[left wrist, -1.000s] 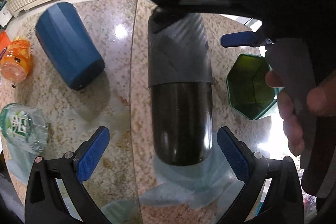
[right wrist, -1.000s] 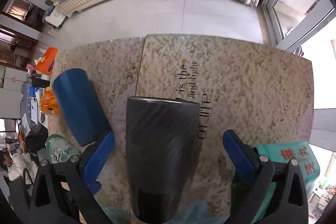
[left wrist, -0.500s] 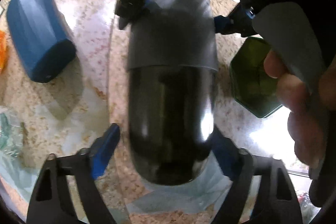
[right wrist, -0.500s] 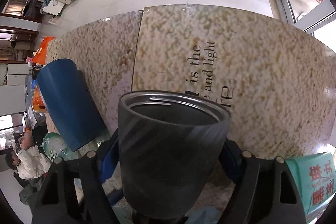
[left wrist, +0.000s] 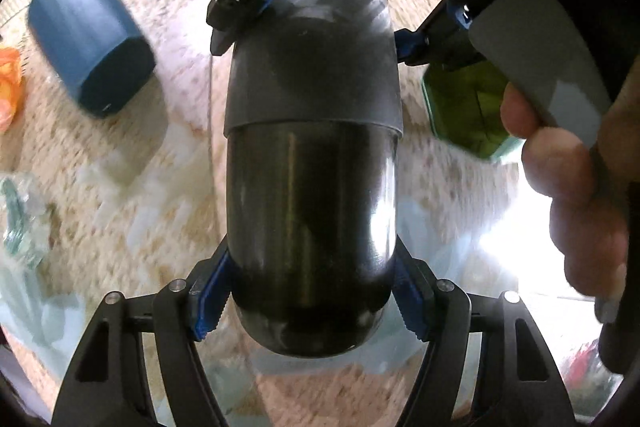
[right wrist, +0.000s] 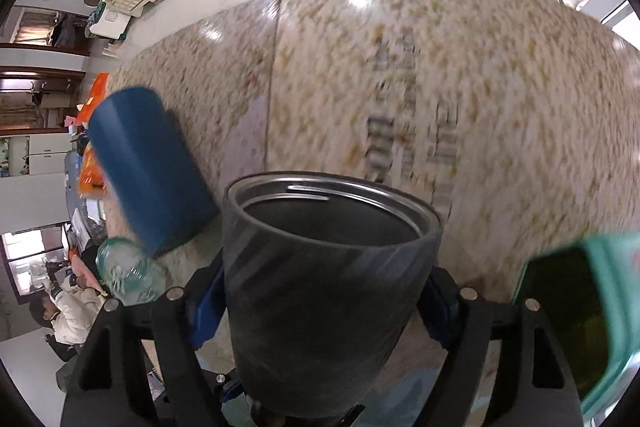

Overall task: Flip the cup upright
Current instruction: 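Lift the black tumbler with the left gripper and rotate it open end up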

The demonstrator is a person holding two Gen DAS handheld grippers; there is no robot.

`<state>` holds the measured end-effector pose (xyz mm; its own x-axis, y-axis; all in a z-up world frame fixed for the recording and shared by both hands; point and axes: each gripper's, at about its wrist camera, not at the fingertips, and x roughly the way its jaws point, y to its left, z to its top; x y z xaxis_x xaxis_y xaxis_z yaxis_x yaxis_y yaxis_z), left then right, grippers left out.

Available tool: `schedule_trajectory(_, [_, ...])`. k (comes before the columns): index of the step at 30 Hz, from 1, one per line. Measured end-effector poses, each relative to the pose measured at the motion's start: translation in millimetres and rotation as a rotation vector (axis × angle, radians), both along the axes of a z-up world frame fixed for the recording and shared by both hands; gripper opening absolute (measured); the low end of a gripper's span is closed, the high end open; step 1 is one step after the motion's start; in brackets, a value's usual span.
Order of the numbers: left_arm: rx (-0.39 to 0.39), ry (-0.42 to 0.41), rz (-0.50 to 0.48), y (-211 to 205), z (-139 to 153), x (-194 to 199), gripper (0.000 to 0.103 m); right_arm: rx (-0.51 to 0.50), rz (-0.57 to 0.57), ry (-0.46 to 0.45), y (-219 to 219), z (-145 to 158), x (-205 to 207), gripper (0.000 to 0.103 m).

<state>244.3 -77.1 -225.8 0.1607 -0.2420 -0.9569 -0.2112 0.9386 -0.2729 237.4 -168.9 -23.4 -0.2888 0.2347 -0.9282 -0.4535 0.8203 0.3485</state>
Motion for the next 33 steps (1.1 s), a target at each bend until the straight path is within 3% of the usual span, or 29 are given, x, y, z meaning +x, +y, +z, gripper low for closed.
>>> schedule_trajectory(11, [0.009, 0.006, -0.063, -6, 11, -94, 0.074, 0.026, -0.043, 0.021, -55, 36, -81, 0.079])
schedule_trajectory(20, [-0.025, 0.067, -0.123, -13, -16, -191, 0.074, -0.013, -0.078, 0.047, -104, 20, -154, 0.079])
schedule_trajectory(24, [-0.049, 0.095, -0.129, -21, -29, -213, 0.074, -0.035, -0.089, 0.051, -121, 17, -162, 0.079])
schedule_trajectory(27, [-0.057, 0.067, -0.122, -23, -32, -218, 0.074, -0.034, -0.091, 0.026, -126, 20, -157, 0.079])
schedule_trajectory(33, [-0.039, 0.044, -0.11, -8, -19, -245, 0.08, -0.027, -0.092, -0.006, -141, 37, -156, 0.08])
